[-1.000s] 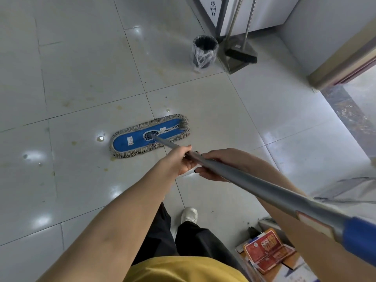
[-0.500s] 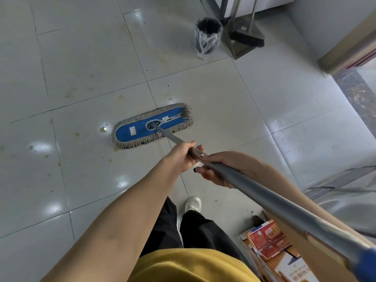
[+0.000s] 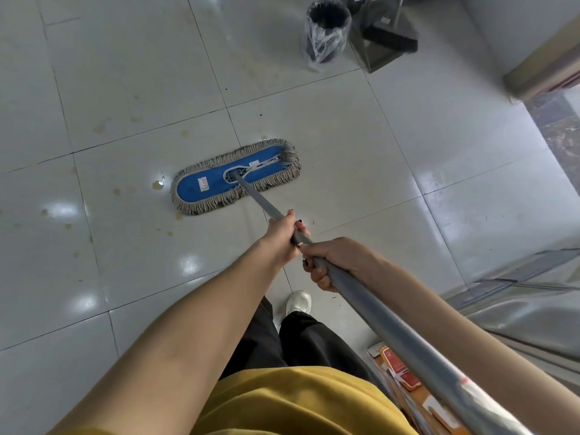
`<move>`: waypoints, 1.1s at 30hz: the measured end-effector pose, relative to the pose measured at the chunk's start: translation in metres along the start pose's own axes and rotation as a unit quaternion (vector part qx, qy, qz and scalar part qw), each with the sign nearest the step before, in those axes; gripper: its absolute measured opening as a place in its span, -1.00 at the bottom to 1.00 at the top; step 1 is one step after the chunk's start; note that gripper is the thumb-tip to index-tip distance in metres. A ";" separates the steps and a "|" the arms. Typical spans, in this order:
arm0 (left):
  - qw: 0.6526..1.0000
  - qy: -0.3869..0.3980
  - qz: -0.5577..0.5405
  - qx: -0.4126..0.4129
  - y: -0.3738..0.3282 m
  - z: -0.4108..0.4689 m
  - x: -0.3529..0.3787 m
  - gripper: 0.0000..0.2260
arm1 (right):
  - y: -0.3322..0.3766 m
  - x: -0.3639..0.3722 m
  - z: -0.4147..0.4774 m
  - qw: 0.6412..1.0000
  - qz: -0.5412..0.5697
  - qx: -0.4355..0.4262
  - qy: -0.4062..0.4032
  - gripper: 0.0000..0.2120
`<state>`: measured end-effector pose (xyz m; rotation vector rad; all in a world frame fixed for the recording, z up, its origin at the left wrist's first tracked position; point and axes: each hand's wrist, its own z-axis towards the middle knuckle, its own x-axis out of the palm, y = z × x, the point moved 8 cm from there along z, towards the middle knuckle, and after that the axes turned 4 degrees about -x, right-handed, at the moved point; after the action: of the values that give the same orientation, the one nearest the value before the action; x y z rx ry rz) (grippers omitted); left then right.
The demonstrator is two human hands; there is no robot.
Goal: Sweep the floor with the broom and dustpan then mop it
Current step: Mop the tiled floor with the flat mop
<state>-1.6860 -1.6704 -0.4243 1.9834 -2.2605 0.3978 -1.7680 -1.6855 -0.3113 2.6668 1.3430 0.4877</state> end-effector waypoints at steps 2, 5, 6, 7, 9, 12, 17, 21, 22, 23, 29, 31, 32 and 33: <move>1.000 0.008 0.010 0.004 -0.009 0.002 0.007 -0.76 | 0.014 -0.002 0.001 1.000 -0.001 -0.004 0.004 -0.66; 1.000 0.016 0.007 0.014 -0.023 0.003 0.018 -0.79 | 0.031 -0.006 0.001 1.000 -0.002 0.000 0.000 -0.66; 1.000 0.019 0.004 0.014 -0.028 0.004 0.020 -0.81 | 0.036 -0.006 0.003 1.000 -0.008 0.001 -0.002 -0.66; 1.000 0.019 0.004 0.011 -0.031 0.004 0.019 -0.80 | 0.038 -0.004 0.005 1.000 -0.015 0.003 -0.004 -0.66; 1.000 0.017 0.010 0.008 -0.041 0.008 0.014 -0.77 | 0.044 0.002 0.010 0.999 -0.031 -0.006 -0.011 -0.66; 1.000 0.004 0.017 0.017 -0.065 0.013 0.006 -0.77 | 0.059 0.015 0.025 0.999 -0.022 -0.034 -0.030 -0.69; 0.999 0.001 0.033 0.026 -0.121 0.032 0.008 -0.78 | 0.105 0.030 0.051 0.998 0.001 -0.052 -0.033 -0.72; 0.999 0.014 0.019 0.026 -0.174 0.049 0.019 -0.78 | 0.155 0.040 0.075 0.997 0.009 -0.060 -0.041 -0.75; 0.999 0.016 0.013 0.024 -0.188 0.053 0.021 -0.78 | 0.168 0.043 0.083 0.997 0.008 -0.058 -0.043 -0.75; 0.999 0.016 0.013 0.027 -0.201 0.058 0.022 -0.79 | 0.179 0.047 0.089 0.997 0.006 -0.056 -0.045 -0.76; 0.999 0.014 0.009 0.051 -0.322 0.091 0.039 -0.85 | 0.283 0.077 0.141 0.999 0.029 -0.024 -0.032 -0.75; 0.999 0.015 0.009 0.047 -0.368 0.103 0.048 -0.85 | 0.324 0.088 0.160 0.999 0.048 -0.014 -0.022 -0.75; 0.999 0.013 0.013 0.047 -0.386 0.110 0.051 -0.85 | 0.341 0.092 0.168 0.998 0.053 -0.012 -0.020 -0.75; 0.999 0.009 0.017 0.050 -0.401 0.115 0.054 -0.86 | 0.356 0.095 0.175 0.998 0.051 -0.013 -0.022 -0.75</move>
<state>-1.2876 -1.7981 -0.4707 1.9800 -2.3094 0.5408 -1.3858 -1.8167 -0.3666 2.7180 1.1846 0.4513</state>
